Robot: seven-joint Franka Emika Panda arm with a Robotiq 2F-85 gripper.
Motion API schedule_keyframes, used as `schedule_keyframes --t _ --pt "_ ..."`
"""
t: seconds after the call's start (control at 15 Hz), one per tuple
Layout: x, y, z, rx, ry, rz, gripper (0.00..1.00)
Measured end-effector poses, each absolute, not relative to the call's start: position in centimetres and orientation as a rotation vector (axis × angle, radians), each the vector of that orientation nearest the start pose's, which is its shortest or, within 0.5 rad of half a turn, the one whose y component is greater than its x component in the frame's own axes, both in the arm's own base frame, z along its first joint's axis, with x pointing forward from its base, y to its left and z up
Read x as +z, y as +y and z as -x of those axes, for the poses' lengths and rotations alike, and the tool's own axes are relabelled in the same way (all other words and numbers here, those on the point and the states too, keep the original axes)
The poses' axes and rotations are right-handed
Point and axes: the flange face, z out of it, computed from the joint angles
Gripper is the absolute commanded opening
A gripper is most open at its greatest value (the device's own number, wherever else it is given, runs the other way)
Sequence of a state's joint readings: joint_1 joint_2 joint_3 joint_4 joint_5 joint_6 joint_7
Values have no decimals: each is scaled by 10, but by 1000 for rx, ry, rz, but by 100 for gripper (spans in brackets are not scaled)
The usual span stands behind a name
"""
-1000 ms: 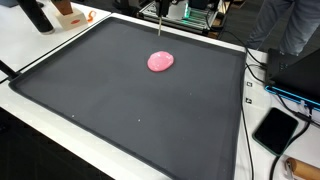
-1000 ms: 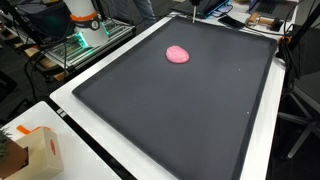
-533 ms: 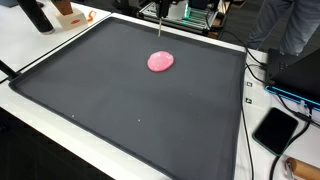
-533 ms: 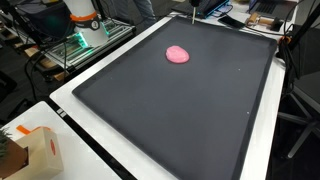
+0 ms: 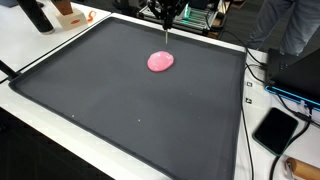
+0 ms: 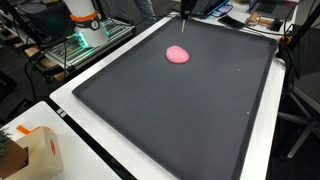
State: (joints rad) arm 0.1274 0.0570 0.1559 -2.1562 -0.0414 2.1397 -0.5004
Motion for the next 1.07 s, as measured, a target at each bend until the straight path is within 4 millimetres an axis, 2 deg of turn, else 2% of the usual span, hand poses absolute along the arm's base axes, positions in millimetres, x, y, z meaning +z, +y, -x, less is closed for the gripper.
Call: schedule_keyframes --t 0.47,1.07 --pt "319 130 -500 154 -1181 2900 3" --pt "282 124 -498 87 -1185 2892 3"
